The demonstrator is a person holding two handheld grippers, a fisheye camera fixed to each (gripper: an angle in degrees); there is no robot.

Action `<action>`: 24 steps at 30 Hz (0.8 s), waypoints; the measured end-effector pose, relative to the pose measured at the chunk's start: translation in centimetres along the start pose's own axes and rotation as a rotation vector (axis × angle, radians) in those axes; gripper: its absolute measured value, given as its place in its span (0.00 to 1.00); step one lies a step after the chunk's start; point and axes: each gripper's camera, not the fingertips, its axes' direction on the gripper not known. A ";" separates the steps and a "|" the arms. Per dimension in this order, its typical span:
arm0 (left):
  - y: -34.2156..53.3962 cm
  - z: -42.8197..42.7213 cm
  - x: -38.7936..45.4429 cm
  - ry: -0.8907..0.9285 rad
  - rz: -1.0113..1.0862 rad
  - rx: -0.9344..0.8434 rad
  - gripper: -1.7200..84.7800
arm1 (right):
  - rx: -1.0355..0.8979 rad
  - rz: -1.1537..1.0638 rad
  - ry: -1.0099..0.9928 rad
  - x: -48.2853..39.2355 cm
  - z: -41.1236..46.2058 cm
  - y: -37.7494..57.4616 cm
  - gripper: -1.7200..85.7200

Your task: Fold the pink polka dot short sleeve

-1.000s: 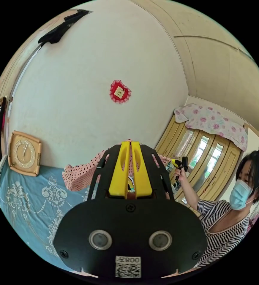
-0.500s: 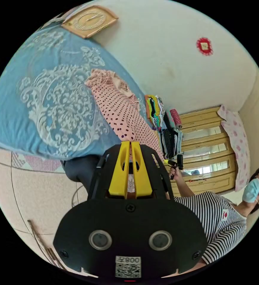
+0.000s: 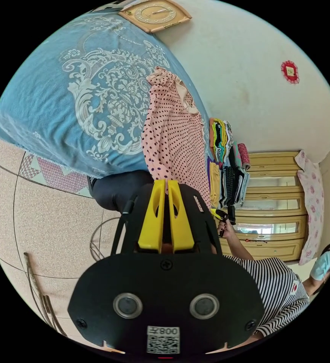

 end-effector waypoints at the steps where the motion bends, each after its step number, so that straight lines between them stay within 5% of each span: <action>1: -0.4 0.1 -0.1 0.004 -0.007 0.009 0.04 | 0.005 0.012 -0.003 0.6 0.3 0.1 0.02; 11: -9.4 3.0 2.3 0.002 0.048 0.031 0.05 | 0.095 0.002 -0.014 1.5 2.7 -2.5 0.02; 24: -31.9 12.6 9.3 -0.137 0.179 0.067 0.10 | 0.145 -0.325 0.217 -12.3 10.8 -27.9 0.06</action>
